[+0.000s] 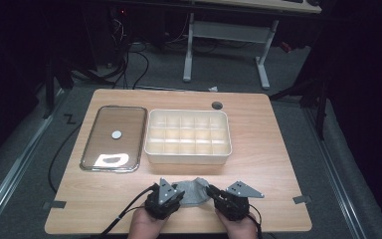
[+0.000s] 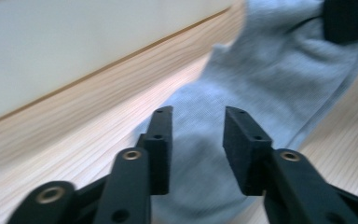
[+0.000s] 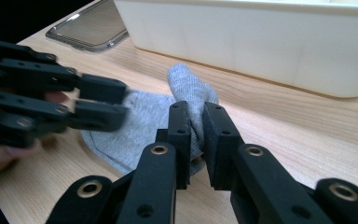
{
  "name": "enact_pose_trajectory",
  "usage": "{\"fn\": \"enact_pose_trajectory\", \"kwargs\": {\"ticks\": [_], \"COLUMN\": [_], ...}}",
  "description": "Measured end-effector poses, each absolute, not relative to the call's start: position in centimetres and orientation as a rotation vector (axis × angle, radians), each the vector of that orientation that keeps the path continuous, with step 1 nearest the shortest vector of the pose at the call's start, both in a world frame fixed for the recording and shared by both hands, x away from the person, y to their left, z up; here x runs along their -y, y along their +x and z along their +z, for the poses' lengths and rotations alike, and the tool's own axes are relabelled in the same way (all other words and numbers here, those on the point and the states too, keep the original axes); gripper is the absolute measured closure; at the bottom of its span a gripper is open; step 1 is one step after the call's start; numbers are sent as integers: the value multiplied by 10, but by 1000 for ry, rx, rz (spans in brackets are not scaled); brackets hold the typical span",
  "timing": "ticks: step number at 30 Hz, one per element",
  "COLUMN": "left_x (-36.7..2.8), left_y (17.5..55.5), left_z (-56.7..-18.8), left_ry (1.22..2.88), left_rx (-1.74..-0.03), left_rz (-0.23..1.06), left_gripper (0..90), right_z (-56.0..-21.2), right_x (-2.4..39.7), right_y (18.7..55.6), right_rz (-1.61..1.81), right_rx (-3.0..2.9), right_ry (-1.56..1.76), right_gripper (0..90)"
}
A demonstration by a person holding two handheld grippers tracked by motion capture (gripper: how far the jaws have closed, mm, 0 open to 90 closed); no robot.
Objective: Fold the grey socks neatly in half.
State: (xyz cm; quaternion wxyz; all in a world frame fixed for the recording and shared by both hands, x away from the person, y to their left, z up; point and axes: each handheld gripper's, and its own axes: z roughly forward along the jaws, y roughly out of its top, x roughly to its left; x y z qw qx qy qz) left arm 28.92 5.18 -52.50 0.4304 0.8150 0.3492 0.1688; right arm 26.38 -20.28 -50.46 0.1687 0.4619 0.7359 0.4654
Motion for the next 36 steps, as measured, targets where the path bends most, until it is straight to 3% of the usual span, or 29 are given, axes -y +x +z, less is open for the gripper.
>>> {"fn": "enact_pose_trajectory", "kwargs": {"ticks": [5, 14, 20, 27, 36], "left_x": [-72, -80, -81, -83, -84], "left_y": [292, 294, 296, 297, 297], "left_z": [-529, -531, -532, -533, -534], "left_ry": [2003, 1971, 1972, 1953, 1945], "left_rx": [-894, -906, -914, -933, -943], "left_rz": [377, 264, 237, 207, 197], "left_gripper": [511, 527, 593, 730, 795], "right_z": [-506, -503, -495, -488, -486], "right_x": [201, 200, 198, 192, 186], "right_y": [267, 267, 267, 264, 264], "right_rz": [1281, 1226, 1196, 1164, 1127], "right_rx": [-2111, -2108, -2105, -2106, -2111], "right_ry": [1320, 1336, 1317, 1288, 1260], "right_gripper": [824, 824, 823, 820, 819]}}
